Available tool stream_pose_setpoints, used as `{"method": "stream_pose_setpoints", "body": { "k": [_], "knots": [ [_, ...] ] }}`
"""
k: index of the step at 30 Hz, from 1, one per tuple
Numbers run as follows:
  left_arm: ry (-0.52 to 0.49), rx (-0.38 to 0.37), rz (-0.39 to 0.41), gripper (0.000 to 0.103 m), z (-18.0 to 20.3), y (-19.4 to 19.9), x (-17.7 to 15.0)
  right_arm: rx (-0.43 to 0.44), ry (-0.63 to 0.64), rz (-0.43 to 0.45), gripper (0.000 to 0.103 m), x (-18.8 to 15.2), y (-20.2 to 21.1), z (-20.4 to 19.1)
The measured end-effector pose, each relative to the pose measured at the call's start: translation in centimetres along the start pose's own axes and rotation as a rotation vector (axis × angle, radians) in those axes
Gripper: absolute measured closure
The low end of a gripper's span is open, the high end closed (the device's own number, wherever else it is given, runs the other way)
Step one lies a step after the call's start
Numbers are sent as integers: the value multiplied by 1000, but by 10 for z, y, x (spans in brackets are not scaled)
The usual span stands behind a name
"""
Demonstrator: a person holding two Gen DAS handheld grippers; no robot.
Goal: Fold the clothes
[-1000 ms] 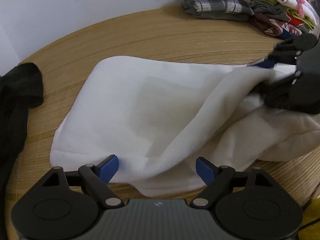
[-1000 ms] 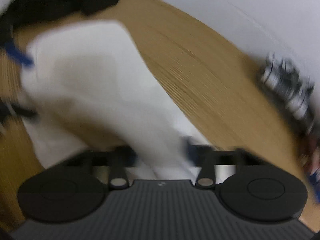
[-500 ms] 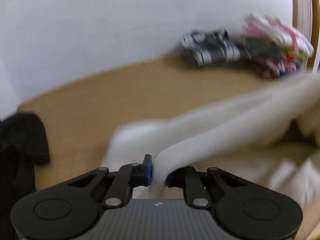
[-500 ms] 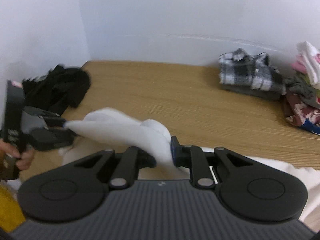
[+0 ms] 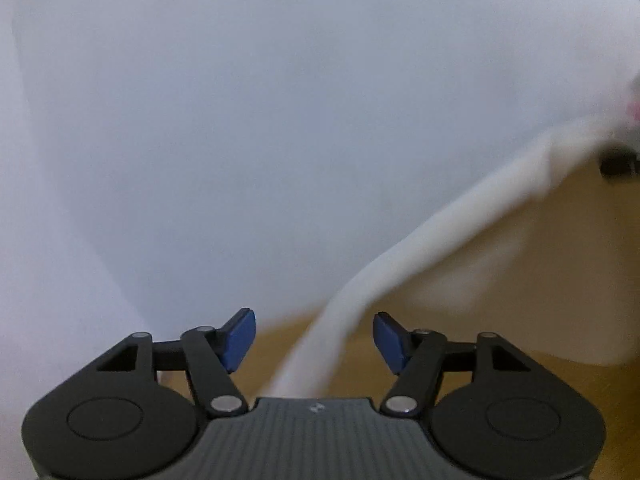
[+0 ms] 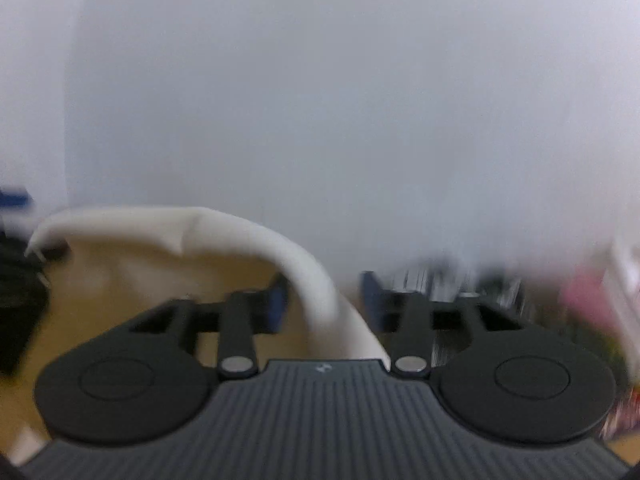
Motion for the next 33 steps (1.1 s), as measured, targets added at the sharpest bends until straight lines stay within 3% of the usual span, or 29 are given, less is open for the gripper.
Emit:
{"method": "stream_pose_setpoints", "body": {
  "k": [1, 4, 7, 9, 12, 14, 20, 22, 27, 33],
  "knots": [
    [13, -42, -47, 35, 0, 1, -23, 9, 25, -40, 56, -16, -2, -7],
    [31, -119, -169, 35, -1, 16, -93, 6, 125, -53, 51, -65, 26, -14],
    [55, -176, -279, 35, -4, 50, -161, -18, 153, -118, 43, -108, 66, 3],
    [55, -182, -333, 34, -8, 73, -197, -32, 55, -198, 40, -137, 98, 24],
    [46, -187, -393, 33, -20, 107, -243, -64, -191, -341, 40, -182, 138, 50],
    [33, -217, -408, 32, -20, 128, -263, -31, -304, -403, 40, -208, 169, 49],
    [-50, -260, -369, 32, -3, 148, -265, 189, -542, -541, 40, -251, 198, 13],
    [-48, -284, -354, 31, 5, 138, -245, 218, -559, -559, 40, -259, 188, 2],
    [-72, -300, -328, 28, 13, 153, -249, 290, -608, -578, 40, -263, 156, -20],
    [-92, -324, -333, 26, 25, 171, -264, 275, -715, -610, 38, -268, 127, -32]
  ]
}}
Point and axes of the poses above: each gripper's, at about its wrist camera, not at the fingertips, and y roughly against the way its jaws point, z to its right, x to its top, the point moved 7 cm from there along -y, roughly the way its jaws point, and after that the axes turned 1 degree about z, right-handed, at the moved point
